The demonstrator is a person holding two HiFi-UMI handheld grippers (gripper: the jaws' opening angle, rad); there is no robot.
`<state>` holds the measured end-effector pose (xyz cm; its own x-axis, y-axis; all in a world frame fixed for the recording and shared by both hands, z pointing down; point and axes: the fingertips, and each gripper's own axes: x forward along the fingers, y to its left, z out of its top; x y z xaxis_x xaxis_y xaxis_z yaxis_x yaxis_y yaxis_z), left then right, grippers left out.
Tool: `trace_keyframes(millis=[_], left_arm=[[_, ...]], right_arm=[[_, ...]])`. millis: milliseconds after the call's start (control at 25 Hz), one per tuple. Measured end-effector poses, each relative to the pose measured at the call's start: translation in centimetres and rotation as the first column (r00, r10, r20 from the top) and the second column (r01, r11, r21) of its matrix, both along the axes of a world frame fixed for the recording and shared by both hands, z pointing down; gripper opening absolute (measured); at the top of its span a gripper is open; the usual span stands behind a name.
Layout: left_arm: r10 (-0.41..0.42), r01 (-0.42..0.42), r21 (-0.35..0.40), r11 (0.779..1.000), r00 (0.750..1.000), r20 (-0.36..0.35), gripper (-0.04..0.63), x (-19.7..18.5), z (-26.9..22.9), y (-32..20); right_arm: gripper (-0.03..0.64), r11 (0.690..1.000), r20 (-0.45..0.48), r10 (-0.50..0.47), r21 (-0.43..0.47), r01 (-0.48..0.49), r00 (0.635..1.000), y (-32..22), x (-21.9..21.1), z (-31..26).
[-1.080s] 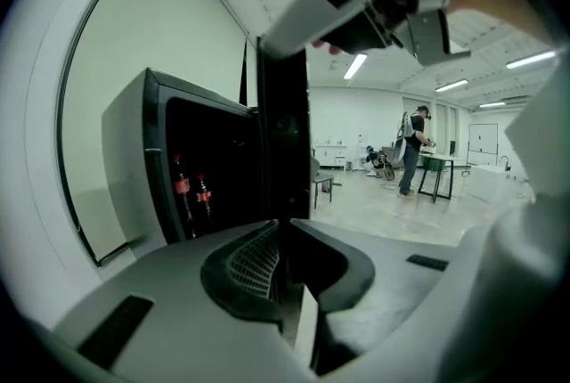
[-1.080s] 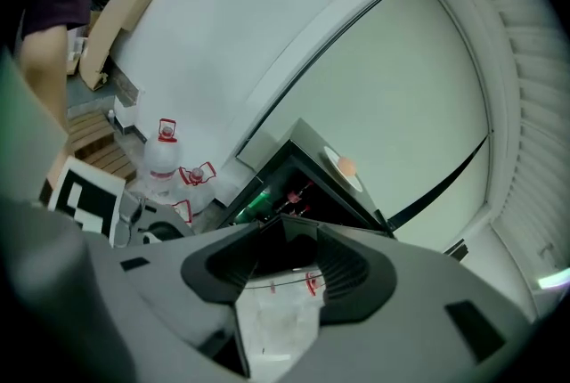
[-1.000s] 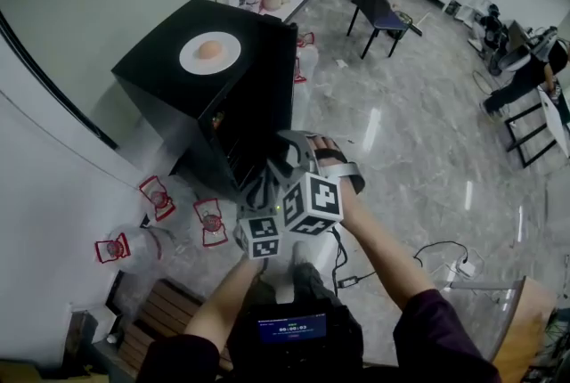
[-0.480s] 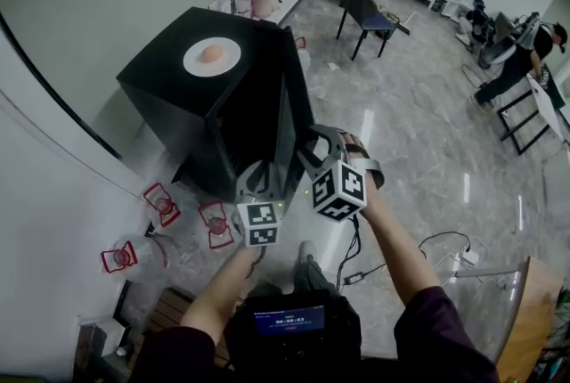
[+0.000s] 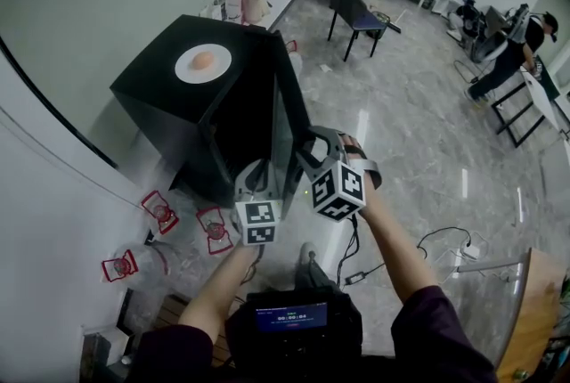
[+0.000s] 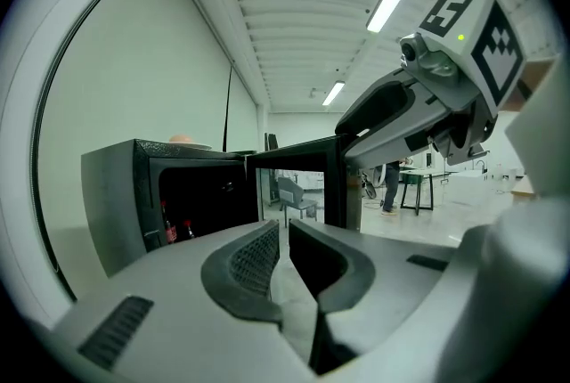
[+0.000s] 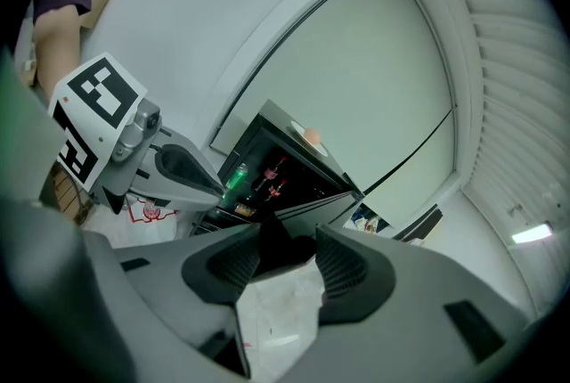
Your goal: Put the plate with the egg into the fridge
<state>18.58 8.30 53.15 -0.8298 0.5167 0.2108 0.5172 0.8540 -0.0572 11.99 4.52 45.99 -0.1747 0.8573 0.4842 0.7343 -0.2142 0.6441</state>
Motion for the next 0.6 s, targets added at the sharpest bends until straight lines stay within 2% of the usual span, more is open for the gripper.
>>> trace_keyframes(millis=[160, 360, 600], left_arm=[[0.016, -0.016, -0.003, 1.000, 1.000, 0.005, 0.035, -0.5, -0.3, -0.2], [0.061, -0.061, -0.009, 0.998, 0.998, 0.011, 0.035, -2.7, -0.7, -0.8], [0.124, -0.124, -0.010, 0.992, 0.992, 0.013, 0.035, -7.1, -1.3, -1.8]], right_arm=[[0.204, 1.000, -0.019, 0.025, -0.005, -0.025, 1.000, -0.8, -1.2, -0.1], [0.202, 0.994, -0.078, 0.106, 0.005, -0.106, 0.991, -2.6, -4.8, 0.1], [0.202, 0.970, -0.214, 0.238, 0.008, -0.242, 0.948, -5.2, -11.4, 0.6]])
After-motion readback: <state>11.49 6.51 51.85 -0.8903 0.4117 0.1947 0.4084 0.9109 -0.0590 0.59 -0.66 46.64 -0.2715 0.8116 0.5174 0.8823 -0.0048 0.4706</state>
